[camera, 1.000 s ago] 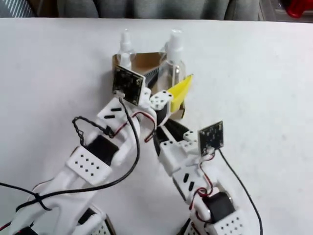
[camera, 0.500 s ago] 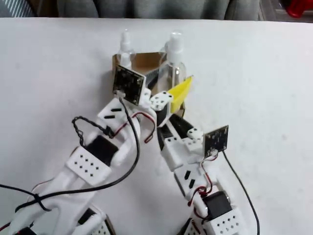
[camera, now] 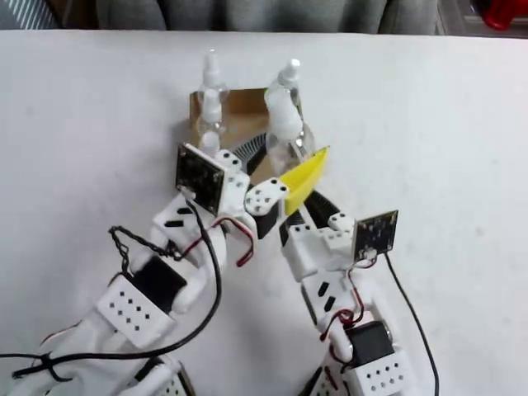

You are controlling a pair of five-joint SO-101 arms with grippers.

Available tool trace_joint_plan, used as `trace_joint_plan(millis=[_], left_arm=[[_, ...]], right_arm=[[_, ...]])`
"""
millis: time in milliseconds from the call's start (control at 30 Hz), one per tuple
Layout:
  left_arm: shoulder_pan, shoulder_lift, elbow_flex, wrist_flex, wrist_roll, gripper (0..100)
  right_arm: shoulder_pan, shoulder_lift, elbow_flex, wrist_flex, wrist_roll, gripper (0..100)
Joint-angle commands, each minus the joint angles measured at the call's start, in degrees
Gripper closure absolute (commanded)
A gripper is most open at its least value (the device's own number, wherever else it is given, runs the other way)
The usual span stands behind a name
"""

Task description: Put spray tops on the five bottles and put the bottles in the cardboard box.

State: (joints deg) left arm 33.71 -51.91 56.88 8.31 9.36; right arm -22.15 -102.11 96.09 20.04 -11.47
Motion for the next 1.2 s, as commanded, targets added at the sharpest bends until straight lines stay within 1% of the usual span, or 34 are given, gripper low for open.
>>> trace_joint_plan(millis=[0, 133, 200, 267, 333, 500, 633, 833, 1033, 1167], left_arm=[[-2.6, -0.6, -1.3, 0.0, -0.1, 98], [-5.3, 3.5, -4.0, 0.0, -0.1, 98], [-5.9, 8.4, -6.7, 0.0, -0.1, 98], [-6.5, 14.3, -10.0, -0.1, 0.0, 98], [-7.3, 20.0, -13.1, -1.6, 0.2, 98], [-8.7, 30.7, -14.1, -11.8, 0.3, 98], [-9.3, 36.2, -14.2, -17.1, -0.1, 98], [-9.3, 42.8, -14.2, -27.5, -0.1, 98], [-9.3, 52.1, -14.2, -38.5, -0.2, 98], [-9.3, 57.2, -14.7, -42.2, -0.2, 98]], right_arm=[[3.4, -1.0, 0.4, 4.4, 1.1, 98.2], [15.1, -1.0, -2.6, 6.8, 13.0, 98.2], [19.0, -0.9, -3.0, 6.6, 14.1, 98.2], [20.6, -0.8, -2.8, 6.7, 14.1, 98.2], [21.0, -0.7, -2.7, 6.7, 14.1, 98.2], [21.0, -0.8, -2.1, 6.8, 14.1, 98.2], [20.7, -0.8, -1.5, 6.7, 14.1, 98.2], [20.6, -0.8, -1.5, 6.7, 14.1, 98.2], [20.6, -0.8, -1.4, 6.7, 14.1, 98.2], [20.6, -0.8, -1.4, 6.7, 14.1, 98.2]])
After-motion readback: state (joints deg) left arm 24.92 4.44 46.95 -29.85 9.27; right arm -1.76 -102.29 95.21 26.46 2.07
